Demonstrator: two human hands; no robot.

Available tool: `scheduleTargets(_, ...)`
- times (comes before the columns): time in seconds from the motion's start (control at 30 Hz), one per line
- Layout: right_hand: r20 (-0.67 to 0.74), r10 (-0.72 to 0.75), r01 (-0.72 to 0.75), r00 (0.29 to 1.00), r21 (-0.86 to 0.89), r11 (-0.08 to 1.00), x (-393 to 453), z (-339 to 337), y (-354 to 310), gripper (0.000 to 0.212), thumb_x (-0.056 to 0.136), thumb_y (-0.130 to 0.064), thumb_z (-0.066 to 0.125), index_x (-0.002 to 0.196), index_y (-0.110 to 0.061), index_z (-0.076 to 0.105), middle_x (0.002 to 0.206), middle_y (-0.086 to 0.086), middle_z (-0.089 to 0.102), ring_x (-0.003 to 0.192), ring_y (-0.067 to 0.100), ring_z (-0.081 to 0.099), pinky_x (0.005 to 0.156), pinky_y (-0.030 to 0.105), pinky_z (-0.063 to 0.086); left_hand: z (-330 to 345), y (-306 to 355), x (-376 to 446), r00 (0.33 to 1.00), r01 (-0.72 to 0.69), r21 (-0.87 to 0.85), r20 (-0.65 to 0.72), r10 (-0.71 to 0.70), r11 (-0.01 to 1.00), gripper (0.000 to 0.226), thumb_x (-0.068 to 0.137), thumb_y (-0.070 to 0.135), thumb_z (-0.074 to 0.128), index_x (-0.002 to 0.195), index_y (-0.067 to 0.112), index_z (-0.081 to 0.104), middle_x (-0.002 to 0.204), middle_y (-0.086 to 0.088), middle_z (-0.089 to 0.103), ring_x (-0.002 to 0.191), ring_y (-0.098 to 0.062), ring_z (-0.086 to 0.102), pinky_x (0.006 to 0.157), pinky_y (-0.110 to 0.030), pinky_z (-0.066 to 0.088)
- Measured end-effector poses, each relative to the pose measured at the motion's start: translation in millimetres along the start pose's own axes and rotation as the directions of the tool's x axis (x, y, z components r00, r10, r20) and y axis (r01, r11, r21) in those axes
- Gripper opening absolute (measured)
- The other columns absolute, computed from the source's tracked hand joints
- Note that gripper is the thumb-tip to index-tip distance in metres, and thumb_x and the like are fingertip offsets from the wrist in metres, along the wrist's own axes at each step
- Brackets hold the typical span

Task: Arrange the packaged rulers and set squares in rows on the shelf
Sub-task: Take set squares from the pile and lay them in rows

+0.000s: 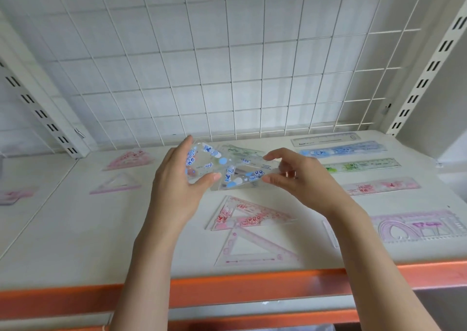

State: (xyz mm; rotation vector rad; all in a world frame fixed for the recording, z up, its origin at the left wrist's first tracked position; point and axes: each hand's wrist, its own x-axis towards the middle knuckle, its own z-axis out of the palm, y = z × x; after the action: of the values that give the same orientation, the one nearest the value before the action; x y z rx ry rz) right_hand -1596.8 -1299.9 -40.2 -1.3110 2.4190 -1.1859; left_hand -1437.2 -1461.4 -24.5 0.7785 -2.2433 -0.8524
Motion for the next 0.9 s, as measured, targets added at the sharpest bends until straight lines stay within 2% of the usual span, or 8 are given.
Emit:
scheduleTargets(0.07,-0.007,0.005,-0.005,1.000,0.006,1.000,2,3,-2,0.029,0.084,-0.036,0.067,0.110,-0.029,0.056,0.062,-0.008,0.039,0.056,0.007,0.039,0.056,0.020,0.031,-3,-1,0,1.000,0.001,-0.012,-0.020,-0.001,1.000,0.073,0.079,0.026,0.073,0.142,0.028,0.036,0.115,0.017,0.043,0.080,-0.007,0.049,0.077,-0.020,0.039)
scheduleTargets(0.2,-0.024,0.007,-0.007,1.000,-0.001,1.000,3,7,-11,0.028,0.084,-0.041,0.066,0.108,-0.031,0.055,0.059,-0.007,0.034,0.053,0.007,0.037,0.053,0.019,0.030,-12,-9,5,0.999,0.028,-0.077,-0.025,-0.030,0.997,0.079,0.081,0.029,0.071,0.145,0.039,0.025,0.113,0.027,0.043,0.100,-0.007,0.050,0.089,-0.027,0.043)
scheduleTargets(0.33,-0.056,0.029,-0.029,0.998,0.000,1.000,7,14,-20,0.029,0.081,-0.043,0.067,0.105,-0.030,0.057,0.054,-0.007,0.033,0.052,0.009,0.036,0.052,0.021,0.029,-20,-17,7,0.999,0.050,-0.112,0.013,-0.049,0.992,0.081,0.080,0.028,0.071,0.143,0.045,0.023,0.100,0.042,0.035,0.098,-0.007,0.053,0.089,-0.027,0.043)
scheduleTargets(0.5,-0.075,0.038,-0.039,0.996,-0.001,0.999,13,30,-33,0.027,0.082,-0.045,0.065,0.101,-0.027,0.061,0.050,-0.006,0.030,0.050,0.010,0.035,0.051,0.023,0.026,-35,-32,14,0.999,0.038,-0.063,0.012,-0.037,0.997,0.078,0.080,0.030,0.071,0.142,0.044,0.026,0.115,0.019,0.045,0.089,-0.004,0.051,0.083,-0.026,0.040)
scheduleTargets(0.57,-0.065,0.042,-0.043,0.997,-0.016,0.999,15,36,-39,0.029,0.083,-0.047,0.062,0.104,-0.028,0.058,0.050,-0.006,0.031,0.050,0.010,0.035,0.053,0.026,0.027,-41,-39,17,0.999,0.048,-0.040,0.009,-0.047,0.998,0.079,0.081,0.031,0.070,0.144,0.041,0.025,0.104,0.013,0.047,0.082,-0.013,0.049,0.079,-0.026,0.037)
scheduleTargets(0.67,-0.049,0.043,-0.045,0.998,-0.038,0.998,18,42,-46,0.034,0.085,-0.050,0.057,0.109,-0.026,0.054,0.049,-0.006,0.032,0.050,0.011,0.036,0.055,0.030,0.030,-50,-50,21,0.998,0.056,-0.019,0.002,-0.056,0.998,0.080,0.080,0.032,0.070,0.145,0.039,0.023,0.087,0.018,0.046,0.084,-0.027,0.047,0.079,-0.028,0.039)
scheduleTargets(0.8,-0.036,0.029,-0.034,0.999,-0.126,0.991,24,49,-55,0.037,0.087,-0.054,0.048,0.111,-0.026,0.048,0.054,-0.005,0.041,0.055,0.010,0.042,0.055,0.030,0.032,-58,-59,24,0.998,0.069,-0.017,0.001,-0.069,0.997,0.078,0.080,0.034,0.070,0.143,0.038,0.024,0.095,0.010,0.054,0.079,-0.017,0.046,0.076,-0.027,0.037)
scheduleTargets(0.9,-0.017,0.042,-0.045,0.999,-0.201,0.979,29,53,-60,0.038,0.090,-0.056,0.039,0.114,-0.026,0.044,0.070,-0.005,0.059,0.073,0.017,0.053,0.063,0.033,0.040,-65,-66,25,0.998,0.056,-0.009,0.013,-0.056,0.998,0.069,0.080,0.033,0.070,0.137,0.033,0.031,0.098,0.007,0.056,0.072,-0.013,0.046,0.067,-0.028,0.039)
